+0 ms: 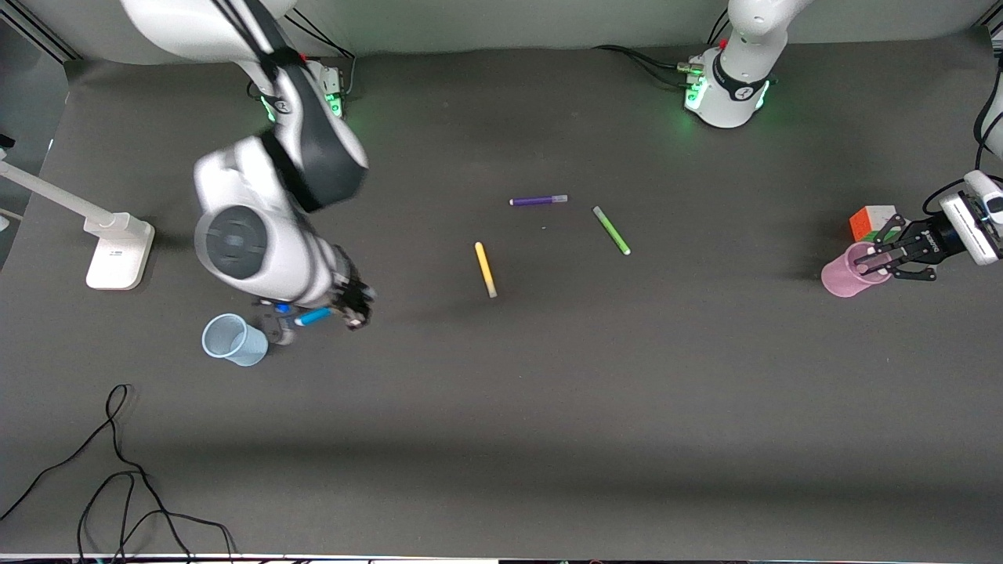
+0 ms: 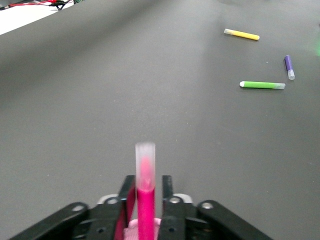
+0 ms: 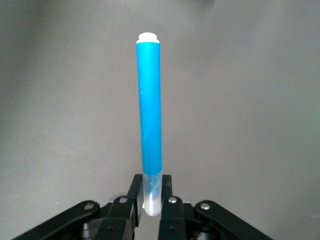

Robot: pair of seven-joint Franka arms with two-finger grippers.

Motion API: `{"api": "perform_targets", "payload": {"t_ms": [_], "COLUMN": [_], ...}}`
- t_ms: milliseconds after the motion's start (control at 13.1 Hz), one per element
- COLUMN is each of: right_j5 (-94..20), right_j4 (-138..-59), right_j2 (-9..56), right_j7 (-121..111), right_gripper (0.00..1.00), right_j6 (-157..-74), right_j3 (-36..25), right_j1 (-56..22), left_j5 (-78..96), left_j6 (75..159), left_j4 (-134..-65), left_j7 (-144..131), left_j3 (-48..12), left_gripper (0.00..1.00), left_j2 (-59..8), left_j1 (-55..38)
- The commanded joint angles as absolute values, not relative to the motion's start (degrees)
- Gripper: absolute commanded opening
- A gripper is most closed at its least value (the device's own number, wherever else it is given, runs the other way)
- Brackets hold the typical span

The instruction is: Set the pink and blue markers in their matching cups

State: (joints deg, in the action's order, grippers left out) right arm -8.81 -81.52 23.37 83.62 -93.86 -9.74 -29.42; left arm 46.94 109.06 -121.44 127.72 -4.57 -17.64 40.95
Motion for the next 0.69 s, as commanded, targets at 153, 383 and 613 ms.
{"api": "perform_targets", "payload": {"t_ms": [153, 383, 613], "right_j5": [-8.1, -8.1, -8.1], "right_j4": [-83.1, -83.1, -83.1], "right_j2": [15.8, 14.5, 14.8], "right_j7": [58.5, 39.1, 20.9], "right_gripper": [0.00, 0.00, 0.00], "right_j6": [-83.1, -78.7, -76.5], "right_j3": [-10.4, -17.8, -24.2], "right_j1": [-22.0, -21.5, -21.4], "left_j5": [48.1, 47.1, 38.4], "left_j6": [109.0, 107.5, 105.8], "left_j4": [-120.1, -116.6, -110.6], "left_j7": [128.7, 118.9, 98.3], "left_j3": [-5.1, -5.4, -5.6], "left_gripper": [0.95, 0.95, 0.96], "left_j2": [-17.5, -14.7, -8.7], "left_j1": [41.5, 40.3, 35.2]}}
